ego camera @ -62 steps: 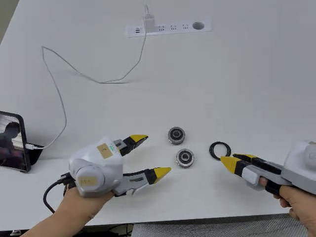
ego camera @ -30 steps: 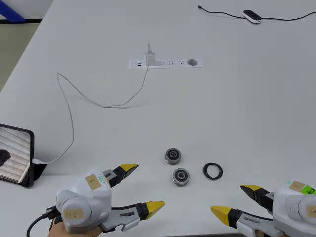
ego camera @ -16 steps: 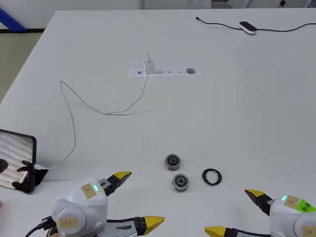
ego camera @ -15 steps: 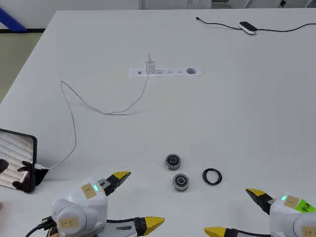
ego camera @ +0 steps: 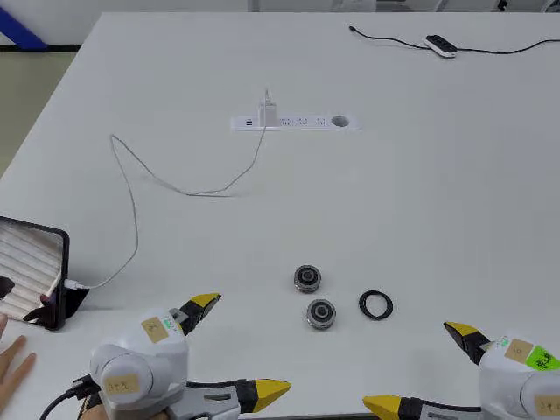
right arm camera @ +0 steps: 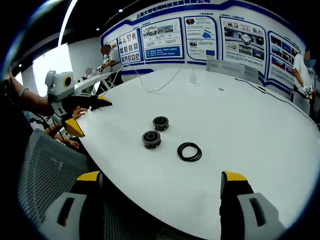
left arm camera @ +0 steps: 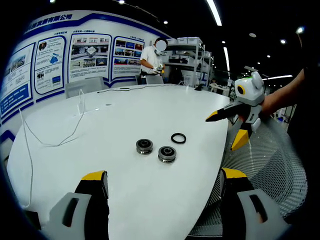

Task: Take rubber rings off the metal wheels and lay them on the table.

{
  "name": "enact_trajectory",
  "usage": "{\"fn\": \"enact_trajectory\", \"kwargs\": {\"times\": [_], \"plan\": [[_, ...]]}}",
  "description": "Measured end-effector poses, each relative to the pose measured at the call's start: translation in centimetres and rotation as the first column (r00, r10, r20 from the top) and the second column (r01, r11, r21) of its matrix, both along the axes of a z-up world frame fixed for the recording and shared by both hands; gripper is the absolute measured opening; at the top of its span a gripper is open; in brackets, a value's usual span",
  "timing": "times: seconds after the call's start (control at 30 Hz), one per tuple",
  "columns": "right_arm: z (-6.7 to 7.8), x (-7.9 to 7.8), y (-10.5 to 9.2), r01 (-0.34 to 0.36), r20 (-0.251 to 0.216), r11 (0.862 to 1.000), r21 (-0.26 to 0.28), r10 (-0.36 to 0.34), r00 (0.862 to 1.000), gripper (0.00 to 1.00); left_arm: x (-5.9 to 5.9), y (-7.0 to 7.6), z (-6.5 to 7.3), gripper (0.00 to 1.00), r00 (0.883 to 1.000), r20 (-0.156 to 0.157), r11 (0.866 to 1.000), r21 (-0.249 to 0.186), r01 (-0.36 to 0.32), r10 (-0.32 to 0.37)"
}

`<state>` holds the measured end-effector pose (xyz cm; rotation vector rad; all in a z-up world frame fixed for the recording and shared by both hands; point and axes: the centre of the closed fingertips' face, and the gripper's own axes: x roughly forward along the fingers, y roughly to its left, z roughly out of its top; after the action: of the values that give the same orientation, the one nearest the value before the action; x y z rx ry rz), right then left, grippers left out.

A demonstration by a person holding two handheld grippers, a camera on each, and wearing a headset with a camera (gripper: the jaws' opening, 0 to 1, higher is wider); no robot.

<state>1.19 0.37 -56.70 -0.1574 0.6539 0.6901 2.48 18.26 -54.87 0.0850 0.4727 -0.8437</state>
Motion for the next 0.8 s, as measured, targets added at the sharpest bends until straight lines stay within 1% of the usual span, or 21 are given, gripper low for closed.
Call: {"fn": "enact_trajectory", "kwargs": {"times": [0.17, 0.3, 0.47, 0.8], "plan": [[0.32, 0.22, 0.22, 0.0, 0.012, 1.0, 0.006, 0.0, 1.0, 0.99, -0.38, 0.19, -0.06, 0.96, 1.0, -0.002, 1.0, -0.003, -0.006, 0.006], [0.31, 0.13, 0.41, 0.0, 0.006, 1.0, 0.007, 0.0, 1.0, 0.99, -0.48, 0.32, -0.07, 0.96, 1.0, -0.003, 1.0, -0.004, -0.009, 0.009], [0.24, 0.02, 0.43, 0.002, 0.004, 1.0, 0.009, -0.002, 1.0, 0.99, -0.24, 0.54, -0.09, 0.96, 1.0, -0.003, 1.0, -0.003, -0.017, 0.017], [0.22, 0.25, 0.33, 0.012, -0.003, 1.0, 0.011, -0.012, 1.0, 0.98, -0.03, 0.48, -0.05, 0.95, 1.0, -0.003, 1.0, 0.003, -0.013, 0.013]]}}
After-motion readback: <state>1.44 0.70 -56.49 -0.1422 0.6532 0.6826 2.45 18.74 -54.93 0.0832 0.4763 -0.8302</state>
